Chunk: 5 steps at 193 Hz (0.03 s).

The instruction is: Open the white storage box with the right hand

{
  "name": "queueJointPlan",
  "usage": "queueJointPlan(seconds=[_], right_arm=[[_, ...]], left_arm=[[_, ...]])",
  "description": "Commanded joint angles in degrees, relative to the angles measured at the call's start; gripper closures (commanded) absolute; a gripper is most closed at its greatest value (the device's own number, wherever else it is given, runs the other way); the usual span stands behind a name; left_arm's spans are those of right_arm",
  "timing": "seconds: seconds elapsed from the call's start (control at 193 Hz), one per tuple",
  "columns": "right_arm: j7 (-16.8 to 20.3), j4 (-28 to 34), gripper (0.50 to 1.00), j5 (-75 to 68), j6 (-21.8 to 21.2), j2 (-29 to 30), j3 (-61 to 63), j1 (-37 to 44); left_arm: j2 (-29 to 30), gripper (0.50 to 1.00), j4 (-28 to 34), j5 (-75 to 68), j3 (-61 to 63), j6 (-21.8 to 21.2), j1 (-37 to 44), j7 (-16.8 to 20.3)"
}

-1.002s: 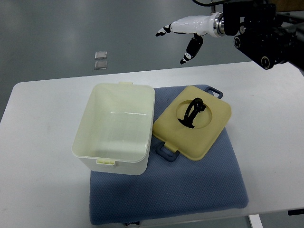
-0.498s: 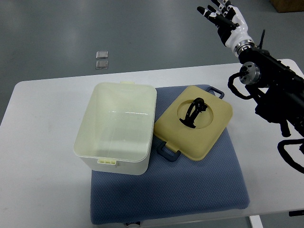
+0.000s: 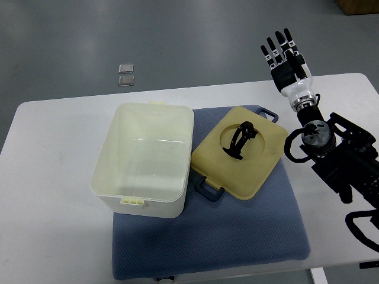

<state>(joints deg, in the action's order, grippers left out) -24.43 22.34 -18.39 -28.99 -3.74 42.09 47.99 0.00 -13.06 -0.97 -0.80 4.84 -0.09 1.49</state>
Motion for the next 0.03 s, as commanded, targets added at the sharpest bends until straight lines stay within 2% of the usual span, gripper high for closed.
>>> queueJointPlan(seconds=[0.0,0.021], right_arm=[[0.0,-0.02,0.57,2.13,-1.33,-0.31,-0.16,-1.06],[-0.09,-0.02,0.568,2.66,-1.07,-0.31,-0.16,-1.06]], left_arm=[[0.0,0.5,-0.03,0.01,0.01,0.08,0.0,0.01],[0.0,0.5,-0.03,0.01,0.01,0.08,0.0,0.01]])
